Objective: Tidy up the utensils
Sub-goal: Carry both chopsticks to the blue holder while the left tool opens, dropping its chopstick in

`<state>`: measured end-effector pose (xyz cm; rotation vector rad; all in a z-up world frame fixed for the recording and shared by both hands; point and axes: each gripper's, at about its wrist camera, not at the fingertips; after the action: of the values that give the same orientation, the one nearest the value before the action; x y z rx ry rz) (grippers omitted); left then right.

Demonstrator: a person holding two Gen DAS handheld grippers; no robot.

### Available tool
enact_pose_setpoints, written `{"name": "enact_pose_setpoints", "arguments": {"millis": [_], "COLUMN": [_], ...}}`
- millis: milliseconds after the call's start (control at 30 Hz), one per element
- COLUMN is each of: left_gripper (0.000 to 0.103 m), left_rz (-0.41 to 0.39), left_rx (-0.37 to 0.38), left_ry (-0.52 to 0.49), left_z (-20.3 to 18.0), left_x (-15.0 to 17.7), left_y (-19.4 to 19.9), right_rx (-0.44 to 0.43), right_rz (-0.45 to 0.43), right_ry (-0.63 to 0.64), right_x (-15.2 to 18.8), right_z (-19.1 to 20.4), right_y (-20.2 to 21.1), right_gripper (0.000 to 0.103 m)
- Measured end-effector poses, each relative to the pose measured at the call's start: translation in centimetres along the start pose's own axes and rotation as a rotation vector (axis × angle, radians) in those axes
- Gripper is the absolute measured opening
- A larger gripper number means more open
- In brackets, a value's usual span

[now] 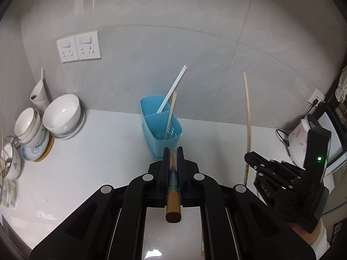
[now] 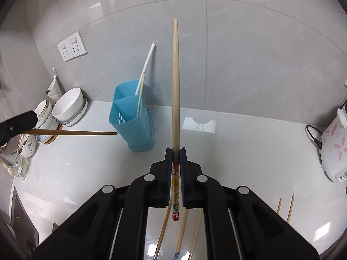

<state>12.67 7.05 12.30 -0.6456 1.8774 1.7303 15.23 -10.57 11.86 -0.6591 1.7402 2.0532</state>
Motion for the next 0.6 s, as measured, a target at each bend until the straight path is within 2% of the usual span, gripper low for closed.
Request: {"name": "enact_pose_setpoints", "arguments": {"millis": [267, 600], "left_gripper": [0.005, 0.005], "left_rz": [-0.01, 0.017], "left_rx": [0.005, 0.002], "left_ry": [-0.001, -0.006], "left_z": [0.2, 0.4], "left_x": [-2.3, -4.3], "left_y": [0.7, -2.5], "right_rx": [-0.015, -0.022], "right_rz": [-0.061, -0.08], "right_ry": [-0.004, -0.002], "right_x": [-1.8, -3.3], "right_z": [0.9, 2.1], "right_y": [1.4, 1.5], "right_gripper": [0.006, 0.006]}}
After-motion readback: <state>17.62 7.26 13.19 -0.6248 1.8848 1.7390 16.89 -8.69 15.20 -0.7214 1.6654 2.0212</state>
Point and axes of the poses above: each gripper's, at about its wrist camera, not at the fingertips, and y roughly against the way its jaws point, z to its left, x to its underside, and after that the axes turned 5 degrees about -y, right-handed
